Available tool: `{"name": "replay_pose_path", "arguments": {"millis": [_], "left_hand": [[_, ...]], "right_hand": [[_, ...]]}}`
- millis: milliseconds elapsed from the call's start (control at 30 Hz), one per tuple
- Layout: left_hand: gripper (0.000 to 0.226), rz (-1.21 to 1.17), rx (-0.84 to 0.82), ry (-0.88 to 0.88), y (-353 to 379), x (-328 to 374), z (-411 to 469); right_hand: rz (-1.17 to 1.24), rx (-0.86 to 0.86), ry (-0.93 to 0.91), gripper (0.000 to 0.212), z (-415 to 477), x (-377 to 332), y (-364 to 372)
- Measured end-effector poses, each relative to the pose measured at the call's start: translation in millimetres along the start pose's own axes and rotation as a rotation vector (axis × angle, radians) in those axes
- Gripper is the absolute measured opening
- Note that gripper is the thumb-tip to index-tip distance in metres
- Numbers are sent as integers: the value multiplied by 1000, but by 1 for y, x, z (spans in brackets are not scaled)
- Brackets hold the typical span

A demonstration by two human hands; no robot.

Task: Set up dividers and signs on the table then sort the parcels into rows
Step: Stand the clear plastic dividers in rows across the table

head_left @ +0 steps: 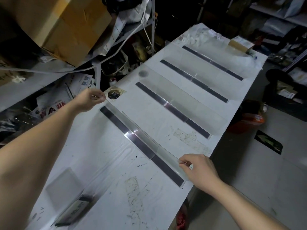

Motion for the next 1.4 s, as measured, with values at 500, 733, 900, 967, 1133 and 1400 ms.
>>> {"name": "replay_pose_path", "arguments": {"millis": [500,733,900,967,1133,1400], "left_hand": [[5,78,-13,-37,3,1,3],[14,65,-23,-74,-1,8,-1],[21,62,-28,-97,-5,14,-4],[26,55,-27,-118,-9,14,-7],[51,157,5,-181,-20,12,-24],[68,438,68,-337,-44,27,-98]], "right_hand": [[-15,-26,5,8,0,-2,0],[-4,-48,3,16,0,-1,1],[-8,-60,11,25,-1,-1,-3],[-3,-65,8,30,-1,-2,-4],[34,-51,0,45,3,-10,-10],[-124,-65,-180,54,37,-62,-27]]}}
Point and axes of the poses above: each hand's wrist, its own z-axis towards the middle knuckle, its own y-axis out of the palm, x = y × z, the point moved 7 cm from there along z, towards the middle knuckle, and after that the axes turned 8 degrees about z, right-handed, at the moved point
